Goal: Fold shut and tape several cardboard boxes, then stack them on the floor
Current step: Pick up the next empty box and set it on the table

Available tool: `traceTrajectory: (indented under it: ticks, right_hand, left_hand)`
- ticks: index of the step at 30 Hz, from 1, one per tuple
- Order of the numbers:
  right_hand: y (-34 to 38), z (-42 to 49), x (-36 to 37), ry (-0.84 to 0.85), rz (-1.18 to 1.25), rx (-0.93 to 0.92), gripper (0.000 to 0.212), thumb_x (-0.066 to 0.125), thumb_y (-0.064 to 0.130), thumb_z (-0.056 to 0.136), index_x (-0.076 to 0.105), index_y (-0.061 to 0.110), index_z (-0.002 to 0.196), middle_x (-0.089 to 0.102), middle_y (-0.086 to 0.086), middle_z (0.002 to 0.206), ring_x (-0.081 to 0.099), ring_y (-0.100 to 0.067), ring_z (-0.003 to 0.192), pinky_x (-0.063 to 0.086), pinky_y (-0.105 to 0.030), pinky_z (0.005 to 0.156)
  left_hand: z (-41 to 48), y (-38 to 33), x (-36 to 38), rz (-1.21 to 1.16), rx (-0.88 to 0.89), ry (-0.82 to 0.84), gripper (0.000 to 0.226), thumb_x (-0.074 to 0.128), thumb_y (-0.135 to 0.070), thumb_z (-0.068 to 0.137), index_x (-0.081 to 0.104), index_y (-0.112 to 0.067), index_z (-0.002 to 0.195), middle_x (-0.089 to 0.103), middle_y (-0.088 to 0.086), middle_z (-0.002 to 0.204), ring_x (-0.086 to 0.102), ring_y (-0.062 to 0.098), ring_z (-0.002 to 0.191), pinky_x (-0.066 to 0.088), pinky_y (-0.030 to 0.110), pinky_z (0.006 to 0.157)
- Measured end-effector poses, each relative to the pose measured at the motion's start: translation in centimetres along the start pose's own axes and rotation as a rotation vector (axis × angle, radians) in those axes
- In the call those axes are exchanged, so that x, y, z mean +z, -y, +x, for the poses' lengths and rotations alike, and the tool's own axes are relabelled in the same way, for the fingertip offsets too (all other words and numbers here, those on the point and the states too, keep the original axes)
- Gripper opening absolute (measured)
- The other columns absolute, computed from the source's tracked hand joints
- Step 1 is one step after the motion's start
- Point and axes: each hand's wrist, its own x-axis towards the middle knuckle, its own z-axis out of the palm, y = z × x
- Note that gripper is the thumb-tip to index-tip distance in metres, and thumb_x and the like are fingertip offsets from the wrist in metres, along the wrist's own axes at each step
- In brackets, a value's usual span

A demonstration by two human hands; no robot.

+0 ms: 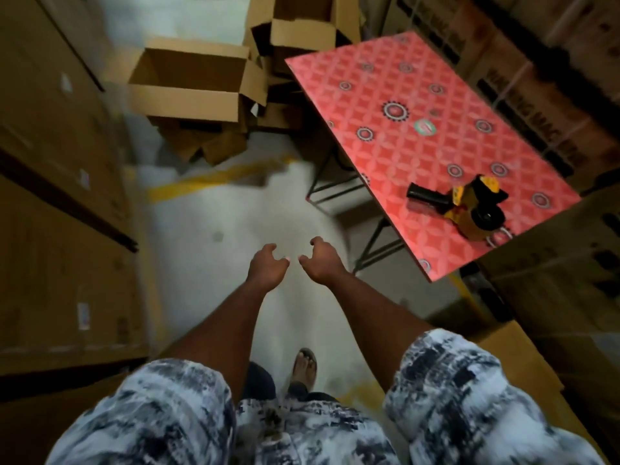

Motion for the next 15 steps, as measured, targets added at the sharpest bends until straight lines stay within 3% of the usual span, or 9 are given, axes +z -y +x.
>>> traceTrajectory:
  ticks: [15]
  right_hand:
    - [20.5, 25.8, 1.5, 0.036, -0.050, -0.021, 0.059, 0.063, 0.036, 0.095, 0.043, 0.005, 0.142, 0.056, -0.020, 0.138, 0.055, -0.035, 0.126, 0.046, -0.039, 0.101]
  left_hand:
    - [26.0, -3.0, -18.7, -0.060, -0.030, -0.018, 0.061, 0.064, -0.026, 0.097, 0.040, -0.012, 0.152, 0.043, 0.012, 0.155, 0.044, 0.030, 0.140, 0.037, 0.038, 0.113]
